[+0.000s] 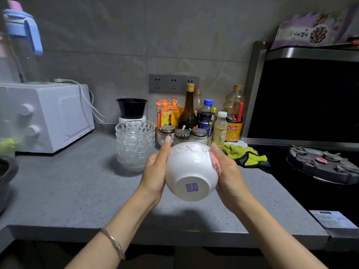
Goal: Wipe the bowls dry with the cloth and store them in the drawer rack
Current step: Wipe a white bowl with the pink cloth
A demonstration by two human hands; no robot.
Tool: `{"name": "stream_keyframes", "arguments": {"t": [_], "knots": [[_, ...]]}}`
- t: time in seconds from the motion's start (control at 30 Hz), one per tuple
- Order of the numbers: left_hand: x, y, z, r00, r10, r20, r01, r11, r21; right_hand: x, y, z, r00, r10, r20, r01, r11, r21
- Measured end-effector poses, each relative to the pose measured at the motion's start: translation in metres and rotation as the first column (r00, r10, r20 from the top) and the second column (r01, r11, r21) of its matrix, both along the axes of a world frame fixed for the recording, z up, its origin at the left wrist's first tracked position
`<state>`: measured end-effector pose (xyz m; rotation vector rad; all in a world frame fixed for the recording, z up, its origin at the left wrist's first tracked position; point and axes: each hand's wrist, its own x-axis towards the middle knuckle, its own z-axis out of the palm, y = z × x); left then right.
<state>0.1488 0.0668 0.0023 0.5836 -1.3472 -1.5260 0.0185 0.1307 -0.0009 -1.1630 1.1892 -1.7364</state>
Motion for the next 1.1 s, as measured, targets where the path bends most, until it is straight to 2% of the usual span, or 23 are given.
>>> {"name": "stream_keyframes", "arguments": {"t": [0.1, 0.17, 0.23, 0.3, 0.37, 0.47, 0.53, 0.63, 0.77, 0.9, 0.93, 1.0, 1.07, 1.1], "knots": [[0.004, -0.003, 0.0, 0.974, -0.068, 0.217, 0.11, 0.976, -0.188, -0.01, 0.001, 0.009, 0.988, -0.004, -0.154, 0.005, 1.0, 0.005], [0.004, -0.003, 0.002, 0.955, -0.122, 0.271, 0.19, 0.952, -0.24, -0.01, 0.004, 0.013, 0.969, 0.026, -0.247, -0.023, 1.0, 0.018], [0.002, -0.002, 0.001, 0.964, -0.141, 0.227, 0.194, 0.954, -0.23, -0.009, 0.004, 0.015, 0.961, 0.035, -0.274, -0.032, 0.999, 0.015], [-0.001, 0.001, -0.001, 0.985, -0.132, 0.114, 0.149, 0.976, -0.158, -0.007, 0.003, 0.017, 0.966, 0.011, -0.258, -0.013, 1.0, -0.004], [-0.004, 0.002, -0.002, 0.993, -0.117, -0.016, 0.116, 0.992, -0.042, -0.006, 0.002, 0.016, 0.985, 0.012, -0.174, -0.017, 0.999, -0.03], [-0.008, -0.001, -0.006, 0.98, -0.089, -0.177, 0.116, 0.982, 0.151, 0.003, -0.001, 0.004, 0.994, 0.041, 0.102, -0.035, 0.998, -0.053], [-0.011, -0.004, -0.008, 0.964, -0.065, -0.258, 0.141, 0.946, 0.292, 0.015, -0.003, -0.006, 0.958, 0.068, 0.278, -0.054, 0.997, -0.059], [-0.015, -0.007, -0.009, 0.93, 0.005, -0.368, 0.168, 0.883, 0.439, 0.029, -0.007, -0.017, 0.893, 0.101, 0.439, -0.091, 0.995, -0.044], [-0.016, -0.011, -0.012, 0.928, 0.02, -0.371, 0.17, 0.864, 0.473, 0.021, -0.01, -0.023, 0.869, 0.066, 0.491, -0.091, 0.995, 0.028], [-0.009, -0.018, -0.013, 0.931, 0.067, -0.36, 0.13, 0.859, 0.495, -0.003, -0.007, -0.021, 0.861, -0.093, 0.499, 0.052, 0.994, 0.096], [-0.007, -0.02, -0.013, 0.928, 0.083, -0.363, 0.118, 0.86, 0.497, -0.009, -0.005, -0.017, 0.881, -0.125, 0.457, 0.109, 0.992, 0.06], [-0.007, -0.023, -0.013, 0.936, 0.112, -0.334, 0.079, 0.857, 0.509, -0.014, -0.003, -0.003, 0.947, -0.179, 0.268, 0.212, 0.972, -0.101], [-0.01, -0.022, -0.014, 0.955, 0.128, -0.269, 0.037, 0.846, 0.532, -0.006, -0.004, 0.008, 0.963, -0.263, -0.057, 0.237, 0.93, -0.28], [-0.013, -0.021, -0.014, 0.963, 0.124, -0.241, 0.027, 0.841, 0.54, 0.001, -0.005, 0.012, 0.907, -0.311, -0.285, 0.201, 0.912, -0.358]]}}
